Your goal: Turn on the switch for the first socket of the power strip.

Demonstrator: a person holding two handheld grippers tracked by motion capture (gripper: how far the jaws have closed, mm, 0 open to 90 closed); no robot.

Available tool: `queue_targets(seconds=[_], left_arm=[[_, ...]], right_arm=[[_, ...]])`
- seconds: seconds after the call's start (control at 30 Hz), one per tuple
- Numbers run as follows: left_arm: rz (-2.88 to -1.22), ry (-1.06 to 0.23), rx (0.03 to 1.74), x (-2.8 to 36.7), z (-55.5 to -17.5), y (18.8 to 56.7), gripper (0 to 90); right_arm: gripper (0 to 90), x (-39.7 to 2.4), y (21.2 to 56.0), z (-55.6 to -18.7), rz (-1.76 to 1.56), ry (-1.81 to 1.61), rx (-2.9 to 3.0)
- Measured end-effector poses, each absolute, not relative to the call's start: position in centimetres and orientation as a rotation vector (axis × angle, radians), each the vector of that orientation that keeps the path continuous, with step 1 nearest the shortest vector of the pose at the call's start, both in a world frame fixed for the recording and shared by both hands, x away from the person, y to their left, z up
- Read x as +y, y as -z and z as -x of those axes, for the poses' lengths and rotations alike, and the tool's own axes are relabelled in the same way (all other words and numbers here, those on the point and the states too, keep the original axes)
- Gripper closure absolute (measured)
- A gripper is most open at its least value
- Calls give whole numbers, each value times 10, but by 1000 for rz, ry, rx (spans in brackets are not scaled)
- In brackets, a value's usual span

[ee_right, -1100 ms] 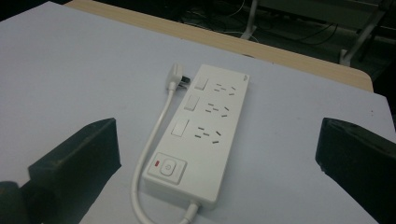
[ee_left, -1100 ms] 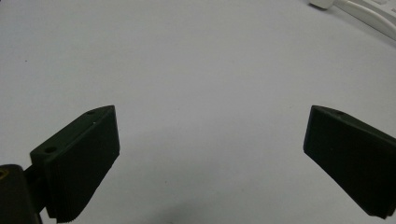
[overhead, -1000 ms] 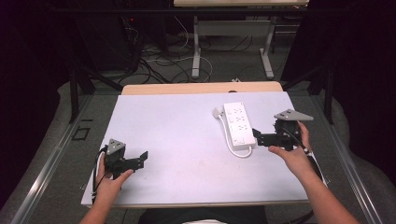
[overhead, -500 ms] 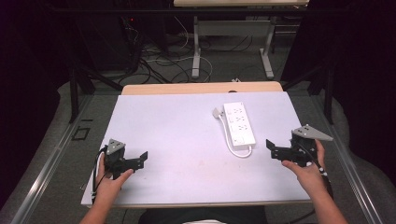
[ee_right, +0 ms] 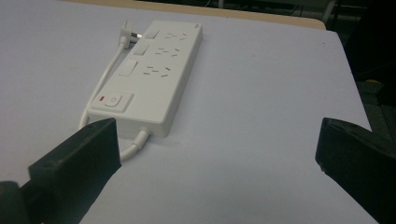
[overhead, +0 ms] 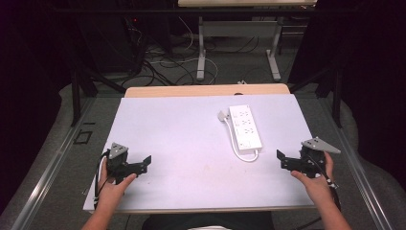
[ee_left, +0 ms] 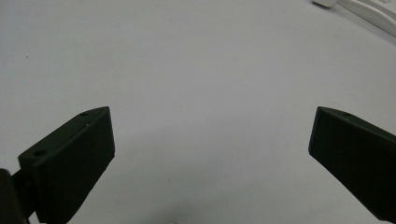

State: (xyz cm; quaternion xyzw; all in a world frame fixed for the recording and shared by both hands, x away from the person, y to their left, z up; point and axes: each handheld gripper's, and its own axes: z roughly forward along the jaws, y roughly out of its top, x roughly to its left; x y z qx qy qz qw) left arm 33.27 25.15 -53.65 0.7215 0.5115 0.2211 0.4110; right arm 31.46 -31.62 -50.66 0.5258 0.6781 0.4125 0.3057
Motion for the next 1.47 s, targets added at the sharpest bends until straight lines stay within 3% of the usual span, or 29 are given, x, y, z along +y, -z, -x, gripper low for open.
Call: queue_targets(seconds=[0.37, 1.47], left_arm=[[-1822, -552, 1285, 251, -333, 537, 4], [-1829, -546, 1284, 253, -335, 538, 5]], right_arm=[[0, -333, 529, -318, -1488, -1061, 1746], [0, -345, 546, -327, -1618, -1033, 1750]])
